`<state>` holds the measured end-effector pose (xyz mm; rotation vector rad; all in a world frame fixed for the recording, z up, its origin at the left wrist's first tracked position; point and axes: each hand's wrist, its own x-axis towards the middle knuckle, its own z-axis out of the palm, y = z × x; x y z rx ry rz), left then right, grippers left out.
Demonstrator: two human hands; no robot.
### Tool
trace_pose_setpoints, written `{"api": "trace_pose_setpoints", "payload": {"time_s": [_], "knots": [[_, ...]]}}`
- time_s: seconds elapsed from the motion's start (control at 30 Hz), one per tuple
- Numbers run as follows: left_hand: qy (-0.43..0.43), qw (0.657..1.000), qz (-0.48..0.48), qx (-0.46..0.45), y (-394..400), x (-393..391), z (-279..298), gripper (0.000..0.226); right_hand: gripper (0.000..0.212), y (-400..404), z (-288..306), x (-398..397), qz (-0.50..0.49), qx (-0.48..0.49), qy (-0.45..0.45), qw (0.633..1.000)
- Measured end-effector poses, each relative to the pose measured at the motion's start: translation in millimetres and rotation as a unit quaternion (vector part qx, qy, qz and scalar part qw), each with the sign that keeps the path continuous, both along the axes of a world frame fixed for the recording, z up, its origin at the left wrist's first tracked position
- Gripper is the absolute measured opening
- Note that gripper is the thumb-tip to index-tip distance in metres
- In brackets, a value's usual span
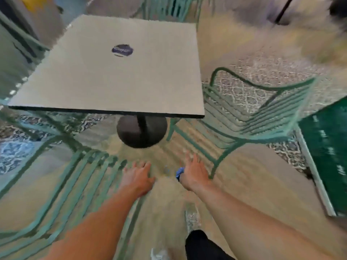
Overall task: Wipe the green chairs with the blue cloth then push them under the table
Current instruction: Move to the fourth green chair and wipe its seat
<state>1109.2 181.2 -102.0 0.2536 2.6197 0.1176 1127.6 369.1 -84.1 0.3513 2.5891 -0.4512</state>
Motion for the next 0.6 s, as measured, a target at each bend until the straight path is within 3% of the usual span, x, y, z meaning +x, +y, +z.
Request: {"api": "trace_pose_setpoints", "payload": {"time_s": [0.17,0.33,0.6], "knots": [[-0.026,0.987,-0.159,0.022,144,10,28,0.07,0.076,140,28,68,-0.139,0.046,-0.032,0.989],[-0.013,0.949,-0.315,0.013,294,39,40,0.073,0.077,262,34,131,-0.229,0.089,-0.052,0.968],[0.002,0.928,-0.373,0.024,517,65,55,0.073,0.072,448,59,168,-0.271,0.123,-0.011,0.955]]}}
